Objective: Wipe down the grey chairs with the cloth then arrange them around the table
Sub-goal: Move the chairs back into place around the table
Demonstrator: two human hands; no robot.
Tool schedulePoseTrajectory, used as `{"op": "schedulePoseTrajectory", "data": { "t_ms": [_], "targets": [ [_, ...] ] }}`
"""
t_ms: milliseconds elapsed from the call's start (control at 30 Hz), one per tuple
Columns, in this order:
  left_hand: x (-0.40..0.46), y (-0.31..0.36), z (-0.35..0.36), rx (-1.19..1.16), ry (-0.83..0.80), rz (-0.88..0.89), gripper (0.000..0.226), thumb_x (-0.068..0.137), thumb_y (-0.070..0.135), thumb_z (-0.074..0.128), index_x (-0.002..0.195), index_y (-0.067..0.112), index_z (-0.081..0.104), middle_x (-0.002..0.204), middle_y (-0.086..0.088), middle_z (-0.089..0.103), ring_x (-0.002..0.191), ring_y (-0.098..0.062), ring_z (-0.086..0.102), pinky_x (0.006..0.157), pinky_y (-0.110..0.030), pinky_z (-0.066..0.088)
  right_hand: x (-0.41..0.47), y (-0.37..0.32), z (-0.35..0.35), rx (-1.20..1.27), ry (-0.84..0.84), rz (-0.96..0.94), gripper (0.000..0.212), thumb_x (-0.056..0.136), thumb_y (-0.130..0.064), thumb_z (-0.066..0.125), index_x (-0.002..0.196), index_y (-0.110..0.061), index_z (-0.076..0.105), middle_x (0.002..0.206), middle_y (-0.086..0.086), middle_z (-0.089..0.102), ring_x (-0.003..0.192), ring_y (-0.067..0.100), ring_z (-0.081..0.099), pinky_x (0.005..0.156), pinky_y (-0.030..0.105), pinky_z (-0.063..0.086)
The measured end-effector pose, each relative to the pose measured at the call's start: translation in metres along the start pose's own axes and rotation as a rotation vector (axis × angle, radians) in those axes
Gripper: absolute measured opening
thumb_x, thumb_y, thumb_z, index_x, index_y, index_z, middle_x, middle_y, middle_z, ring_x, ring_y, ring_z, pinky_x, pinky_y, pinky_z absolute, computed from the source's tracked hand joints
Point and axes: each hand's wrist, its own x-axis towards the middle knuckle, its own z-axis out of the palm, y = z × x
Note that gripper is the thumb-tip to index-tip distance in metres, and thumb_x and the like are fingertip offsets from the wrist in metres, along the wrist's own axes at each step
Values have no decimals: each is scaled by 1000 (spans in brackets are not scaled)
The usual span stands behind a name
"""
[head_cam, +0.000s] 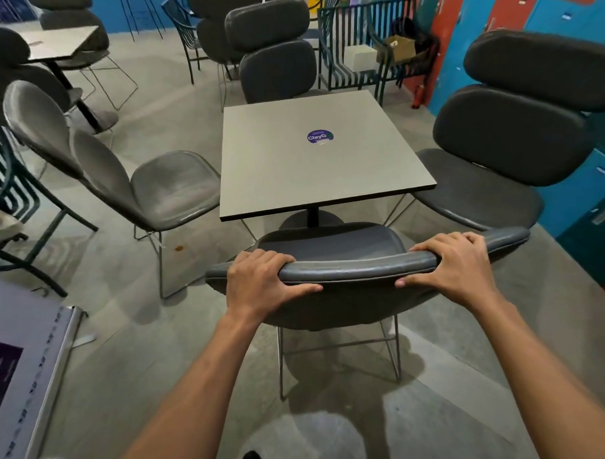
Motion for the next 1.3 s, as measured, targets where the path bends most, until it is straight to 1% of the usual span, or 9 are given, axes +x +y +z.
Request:
{"op": "schedulePoseTrajectory", "data": {
  "t_ms": [200, 333, 567, 700, 833, 933, 1067, 1167, 1300],
  "targets": [
    [5, 3, 2, 13, 15, -12, 80, 71, 97, 48, 95, 27, 78, 85, 8, 75, 80, -14, 66, 77, -33, 47, 3, 7, 11, 2, 150, -67, 83, 67, -96, 48, 102, -26, 73, 97, -5, 70, 95, 18, 61, 92, 41, 36],
    [15, 7, 7, 36, 32, -9, 75, 70, 96, 52, 90, 28, 76, 82, 9, 73, 77, -13, 66, 73, -32, 45, 15, 15, 10, 13, 107, -62, 82, 66, -97, 46, 102, -28, 72, 98, -5, 69, 97, 19, 60, 94, 40, 33],
    [22, 29, 12, 25, 20, -40, 79, 72, 98, 44, 90, 28, 75, 82, 9, 72, 76, -13, 66, 71, -30, 46, 28, 36, 1, 39, 8, -25, 89, 62, -103, 38, 108, -34, 69, 105, -9, 67, 105, 16, 56, 99, 39, 29],
    [16, 29, 8, 19, -9, -50, 77, 74, 97, 44, 95, 30, 74, 87, 10, 72, 81, -12, 66, 76, -31, 47, 23, 34, 2, 36, -7, -14, 86, 61, -103, 40, 108, -37, 67, 104, -11, 65, 104, 15, 55, 99, 40, 30],
    [12, 31, 0, 18, -137, -74, 78, 79, 96, 37, 113, 34, 70, 106, 12, 71, 100, -12, 63, 92, -36, 46, 19, 23, -5, 47, -86, 16, 79, 66, -96, 48, 119, -39, 62, 115, -11, 62, 117, 16, 50, 111, 40, 23],
    [1, 28, -7, -11, -151, -79, 70, 85, 87, 40, 128, 36, 62, 122, 12, 67, 114, -14, 57, 103, -37, 41, 8, -5, -7, 60, -161, 14, 68, 82, -72, 61, 139, -39, 50, 137, -8, 54, 135, 17, 41, 125, 48, 9],
    [-12, 11, -16, -45, -185, -47, 67, 92, 79, 39, 143, 37, 51, 141, 11, 58, 130, -16, 48, 115, -40, 33, 1, -70, -7, 104, -239, -16, 73, 87, -67, 60, 150, -38, 38, 148, -9, 43, 144, 14, 31, 126, 51, -2],
    [-23, -17, -27, -84, -200, -73, 69, 94, 77, 36, 149, 37, 44, 153, 11, 47, 142, -17, 39, 119, -41, 29, 8, -128, -9, 255, -251, 2, 69, 89, -67, 57, 150, -42, 37, 151, -13, 42, 144, 10, 33, 127, 51, 1],
    [-45, -73, -48, -147, -180, -169, 66, 95, 70, 39, 151, 36, 42, 159, 9, 41, 148, -19, 33, 119, -43, 32, 22, -202, -7, 427, -272, -48, 67, 90, -69, 54, 150, -46, 34, 151, -17, 39, 144, 6, 31, 127, 48, 6]
  ]
}}
